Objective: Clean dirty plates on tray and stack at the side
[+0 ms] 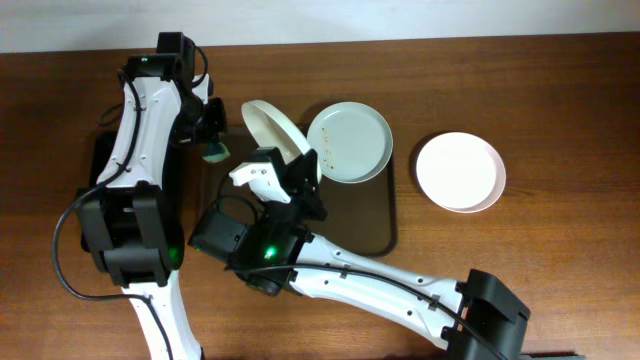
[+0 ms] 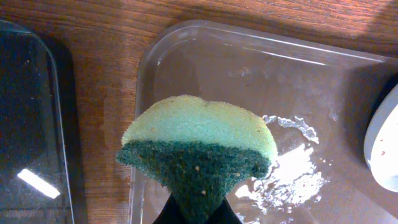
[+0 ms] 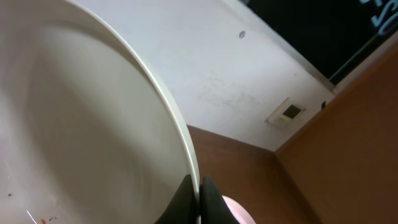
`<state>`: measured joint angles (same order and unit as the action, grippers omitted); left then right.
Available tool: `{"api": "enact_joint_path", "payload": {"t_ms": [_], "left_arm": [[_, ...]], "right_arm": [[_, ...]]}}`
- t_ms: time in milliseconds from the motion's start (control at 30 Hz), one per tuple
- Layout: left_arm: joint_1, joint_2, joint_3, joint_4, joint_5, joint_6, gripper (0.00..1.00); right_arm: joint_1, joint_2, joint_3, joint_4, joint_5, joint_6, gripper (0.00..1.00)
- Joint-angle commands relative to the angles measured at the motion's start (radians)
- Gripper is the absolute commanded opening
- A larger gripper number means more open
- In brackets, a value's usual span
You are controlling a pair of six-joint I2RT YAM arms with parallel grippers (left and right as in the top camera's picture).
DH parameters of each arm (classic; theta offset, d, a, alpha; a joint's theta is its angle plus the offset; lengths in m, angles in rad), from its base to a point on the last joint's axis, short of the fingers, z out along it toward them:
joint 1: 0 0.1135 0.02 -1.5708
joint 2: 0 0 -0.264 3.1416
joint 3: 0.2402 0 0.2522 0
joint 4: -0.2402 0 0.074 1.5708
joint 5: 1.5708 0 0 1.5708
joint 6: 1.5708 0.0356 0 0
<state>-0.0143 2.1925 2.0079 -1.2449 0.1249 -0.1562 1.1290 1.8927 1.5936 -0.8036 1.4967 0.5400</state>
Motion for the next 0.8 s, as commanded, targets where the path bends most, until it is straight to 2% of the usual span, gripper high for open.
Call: {"api": "enact_joint_path", "payload": {"t_ms": [0,133,200,300,400,467,667,767], "left_arm": [[0.002,0.001,0.005,0.002,0.017,0.016,0.01],[0.002,0.001,0.005,0.002,0.017,0.016,0.0],[0.002,0.001,0.005,0.002,0.017,0.016,0.0],[0.002,0.001,0.005,0.002,0.016,0.016,0.0],[0.003,0.001,0.005,0.002,0.01,0.016,0.01],[0.003,0.001,0.005,0.002,0.011,0.016,0.01],[0.003,0.001,0.005,-0.003,0.094,0.016,0.01],[0.002,0.001,0.005,-0.013,0.169,0.016,0.0]], "right_arm": [[0.003,-0.022,0.018,0.008,0.086,0.019,0.04],[0.003,-0.022,0.018,0.008,0.073,0.027,0.04],[0.002,-0.022,0.018,0.008,0.0,0.026,0.04],[-0.037,-0.022,0.018,-0.012,-0.346,0.047,0.04],[-0.118,-0.022,0.018,-0.086,-0.636,0.24,0.04],[-0.181,-0.021,0.014,-0.098,-0.778,0.29,0.04],[-0.37,0.042,0.013,-0.044,-1.069,0.364,0.04],[-0.402,0.074,0.013,-0.023,-1.101,0.386,0.04]]}}
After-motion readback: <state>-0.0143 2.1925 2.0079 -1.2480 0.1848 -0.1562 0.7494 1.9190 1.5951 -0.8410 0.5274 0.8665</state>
